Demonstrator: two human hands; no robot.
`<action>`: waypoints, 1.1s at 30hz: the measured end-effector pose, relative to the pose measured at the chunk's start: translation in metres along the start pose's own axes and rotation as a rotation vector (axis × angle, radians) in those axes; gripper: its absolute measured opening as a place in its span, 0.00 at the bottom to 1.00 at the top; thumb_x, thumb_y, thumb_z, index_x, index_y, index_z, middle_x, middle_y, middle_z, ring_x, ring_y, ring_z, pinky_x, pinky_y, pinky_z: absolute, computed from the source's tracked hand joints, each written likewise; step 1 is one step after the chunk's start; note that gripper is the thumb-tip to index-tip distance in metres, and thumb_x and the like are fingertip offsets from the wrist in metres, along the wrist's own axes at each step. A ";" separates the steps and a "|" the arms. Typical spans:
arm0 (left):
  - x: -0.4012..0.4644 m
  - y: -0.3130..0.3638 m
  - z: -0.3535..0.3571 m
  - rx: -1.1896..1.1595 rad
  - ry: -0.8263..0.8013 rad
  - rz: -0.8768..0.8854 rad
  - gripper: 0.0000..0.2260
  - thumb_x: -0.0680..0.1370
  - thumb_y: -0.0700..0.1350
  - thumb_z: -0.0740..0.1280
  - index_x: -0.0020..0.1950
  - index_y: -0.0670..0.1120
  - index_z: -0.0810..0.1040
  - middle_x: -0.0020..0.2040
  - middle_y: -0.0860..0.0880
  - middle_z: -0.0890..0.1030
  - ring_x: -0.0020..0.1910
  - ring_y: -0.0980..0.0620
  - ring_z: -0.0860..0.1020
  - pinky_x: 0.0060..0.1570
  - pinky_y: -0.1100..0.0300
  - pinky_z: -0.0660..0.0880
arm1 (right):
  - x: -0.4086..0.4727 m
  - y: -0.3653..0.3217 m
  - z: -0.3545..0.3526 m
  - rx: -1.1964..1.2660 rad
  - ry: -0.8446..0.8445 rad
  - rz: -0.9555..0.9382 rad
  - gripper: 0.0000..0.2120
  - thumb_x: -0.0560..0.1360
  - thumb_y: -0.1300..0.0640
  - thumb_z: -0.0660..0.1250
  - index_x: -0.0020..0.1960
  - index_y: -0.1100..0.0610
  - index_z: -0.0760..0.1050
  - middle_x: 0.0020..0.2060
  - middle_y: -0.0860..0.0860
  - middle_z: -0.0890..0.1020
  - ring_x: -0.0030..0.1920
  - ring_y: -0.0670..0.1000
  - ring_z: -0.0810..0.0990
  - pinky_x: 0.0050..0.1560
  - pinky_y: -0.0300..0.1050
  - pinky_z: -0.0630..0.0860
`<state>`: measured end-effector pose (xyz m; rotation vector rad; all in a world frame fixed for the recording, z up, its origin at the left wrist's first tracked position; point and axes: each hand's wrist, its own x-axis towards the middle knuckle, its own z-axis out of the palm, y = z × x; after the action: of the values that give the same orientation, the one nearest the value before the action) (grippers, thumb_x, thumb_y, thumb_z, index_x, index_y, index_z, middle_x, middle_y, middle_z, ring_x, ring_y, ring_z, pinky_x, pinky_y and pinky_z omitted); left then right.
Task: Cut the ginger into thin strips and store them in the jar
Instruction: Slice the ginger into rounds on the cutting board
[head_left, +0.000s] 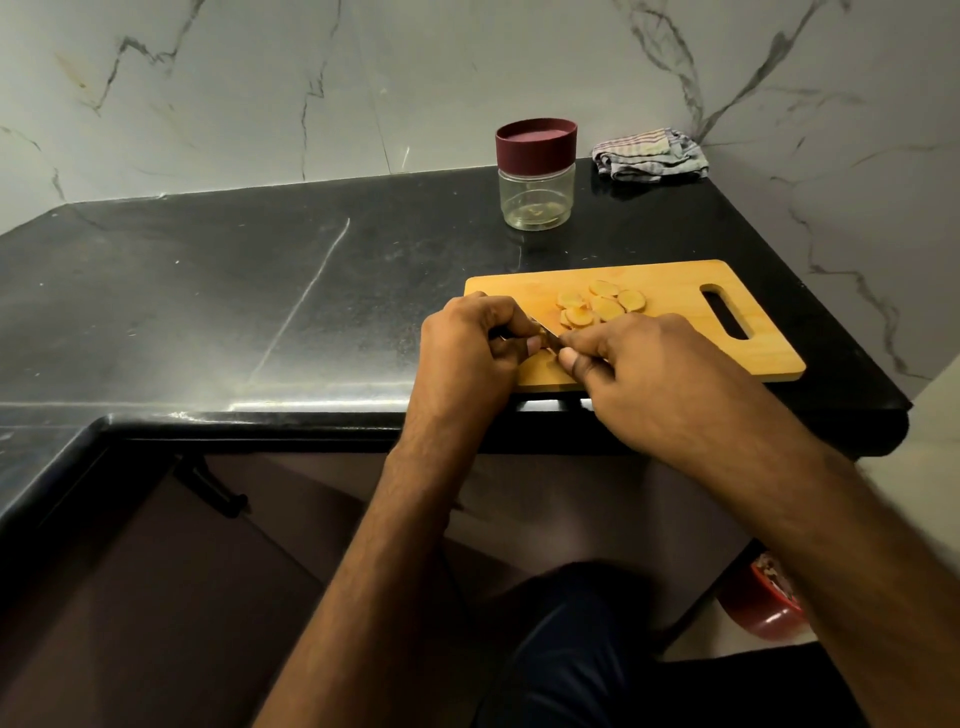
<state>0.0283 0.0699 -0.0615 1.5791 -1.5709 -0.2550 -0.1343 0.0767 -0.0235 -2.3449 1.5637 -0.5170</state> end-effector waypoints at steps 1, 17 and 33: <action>0.000 0.000 0.000 0.001 0.008 -0.003 0.05 0.74 0.39 0.76 0.41 0.49 0.85 0.43 0.55 0.84 0.42 0.58 0.81 0.44 0.63 0.78 | 0.000 0.001 -0.001 0.005 -0.007 -0.005 0.16 0.80 0.46 0.58 0.67 0.42 0.72 0.59 0.49 0.78 0.45 0.42 0.71 0.39 0.37 0.67; -0.002 0.001 -0.002 -0.056 -0.003 -0.055 0.03 0.73 0.44 0.77 0.44 0.50 0.86 0.46 0.55 0.82 0.46 0.57 0.80 0.47 0.64 0.78 | -0.029 0.017 -0.009 -0.167 0.067 0.005 0.16 0.80 0.44 0.56 0.67 0.38 0.70 0.42 0.45 0.77 0.36 0.45 0.72 0.31 0.39 0.68; -0.003 0.000 -0.002 -0.091 0.009 -0.093 0.03 0.73 0.44 0.77 0.44 0.52 0.86 0.42 0.57 0.82 0.43 0.60 0.78 0.41 0.71 0.74 | -0.029 0.005 -0.005 0.024 0.139 -0.010 0.18 0.81 0.48 0.57 0.70 0.42 0.68 0.38 0.42 0.71 0.32 0.41 0.68 0.28 0.33 0.58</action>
<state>0.0287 0.0736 -0.0615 1.5822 -1.4607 -0.3643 -0.1513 0.1015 -0.0252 -2.3454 1.5958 -0.7110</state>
